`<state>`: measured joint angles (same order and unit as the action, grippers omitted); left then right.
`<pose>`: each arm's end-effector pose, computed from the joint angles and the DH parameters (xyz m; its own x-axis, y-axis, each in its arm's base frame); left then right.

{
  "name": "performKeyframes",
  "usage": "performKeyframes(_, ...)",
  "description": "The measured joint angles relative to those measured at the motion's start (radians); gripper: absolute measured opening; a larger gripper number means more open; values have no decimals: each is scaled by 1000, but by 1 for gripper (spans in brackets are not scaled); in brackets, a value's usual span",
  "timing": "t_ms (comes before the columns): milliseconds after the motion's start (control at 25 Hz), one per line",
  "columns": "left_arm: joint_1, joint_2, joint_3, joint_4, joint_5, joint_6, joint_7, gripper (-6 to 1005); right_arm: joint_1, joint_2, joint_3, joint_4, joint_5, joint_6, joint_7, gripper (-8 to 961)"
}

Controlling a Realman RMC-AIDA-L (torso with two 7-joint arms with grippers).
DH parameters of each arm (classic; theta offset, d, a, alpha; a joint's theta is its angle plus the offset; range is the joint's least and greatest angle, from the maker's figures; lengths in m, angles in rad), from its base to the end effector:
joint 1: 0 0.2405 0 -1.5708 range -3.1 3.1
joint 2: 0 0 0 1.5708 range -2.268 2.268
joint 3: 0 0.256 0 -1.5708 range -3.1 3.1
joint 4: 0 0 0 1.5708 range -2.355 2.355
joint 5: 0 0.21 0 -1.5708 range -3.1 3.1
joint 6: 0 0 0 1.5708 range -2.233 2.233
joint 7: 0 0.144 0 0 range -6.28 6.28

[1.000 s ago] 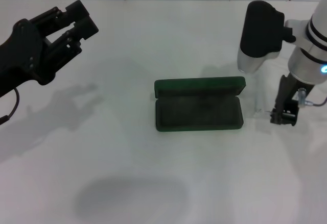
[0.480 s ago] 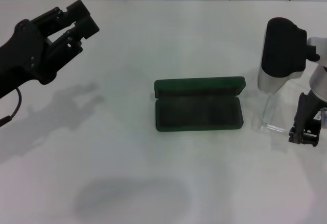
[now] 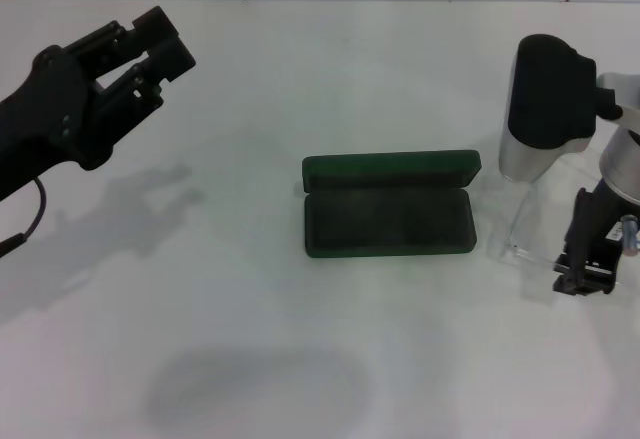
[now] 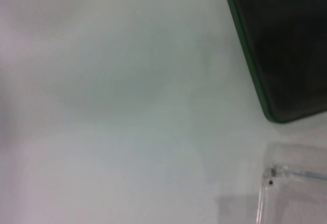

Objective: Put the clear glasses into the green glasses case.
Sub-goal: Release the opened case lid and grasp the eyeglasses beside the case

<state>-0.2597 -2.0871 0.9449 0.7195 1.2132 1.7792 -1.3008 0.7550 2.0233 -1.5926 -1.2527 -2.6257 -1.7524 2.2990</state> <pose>-0.2420 0.2750 0.0496 0.4102 0.0682 0.9094 0.4304 -0.8937 -0.1271 0.1665 0.3416 -0.0132 0.7322 -0.2565 0.6309 -0.1969 -0.9665 -0.1644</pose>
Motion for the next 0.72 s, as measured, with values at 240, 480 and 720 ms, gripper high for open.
performKeyframes(240,8,2,0,0,0,1,0,377,2,0,2,-9,17,-1,2,196)
performKeyframes(480,8,1,0,-16,0,2,0,375,7,-4,12,-33,36,-37,-8,449)
performKeyframes(720,9,1,0,-22,-10,2,0,374,17,-10,90,-138,28,-115,-62,488)
